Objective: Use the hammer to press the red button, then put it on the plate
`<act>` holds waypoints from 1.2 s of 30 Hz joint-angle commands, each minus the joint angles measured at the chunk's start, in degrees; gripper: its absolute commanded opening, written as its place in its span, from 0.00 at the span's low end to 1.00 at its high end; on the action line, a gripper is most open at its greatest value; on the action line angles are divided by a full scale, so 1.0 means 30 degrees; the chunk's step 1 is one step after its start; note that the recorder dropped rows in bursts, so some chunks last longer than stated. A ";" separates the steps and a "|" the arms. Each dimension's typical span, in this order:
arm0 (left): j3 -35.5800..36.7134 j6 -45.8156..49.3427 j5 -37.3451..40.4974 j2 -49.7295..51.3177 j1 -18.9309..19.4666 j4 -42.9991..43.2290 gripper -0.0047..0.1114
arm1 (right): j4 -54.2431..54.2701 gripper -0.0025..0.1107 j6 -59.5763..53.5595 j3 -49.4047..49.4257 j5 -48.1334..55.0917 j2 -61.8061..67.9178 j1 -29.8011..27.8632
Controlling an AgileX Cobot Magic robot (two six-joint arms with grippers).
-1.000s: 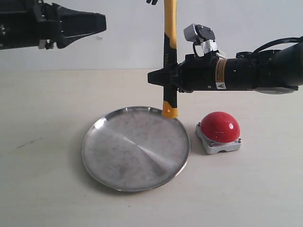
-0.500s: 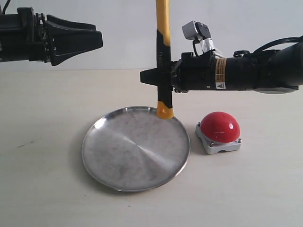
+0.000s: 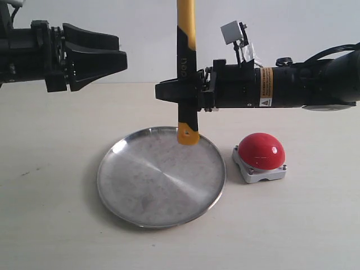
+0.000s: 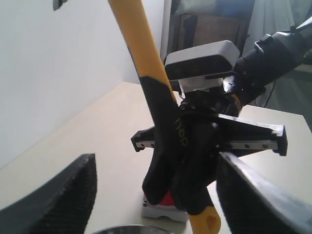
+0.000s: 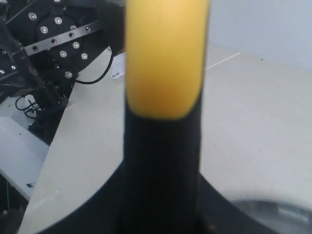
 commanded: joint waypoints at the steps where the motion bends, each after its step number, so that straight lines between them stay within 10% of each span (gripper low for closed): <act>1: -0.0169 0.0115 0.0151 0.0159 -0.0169 -0.0316 0.62 | 0.0059 0.02 -0.0827 -0.0157 -0.0981 -0.0416 -0.0008; 36: -0.0169 0.0078 0.0151 0.0184 -0.3807 -0.0316 0.62 | 0.0285 0.02 -0.3456 -0.0157 -0.0981 -0.0416 0.2093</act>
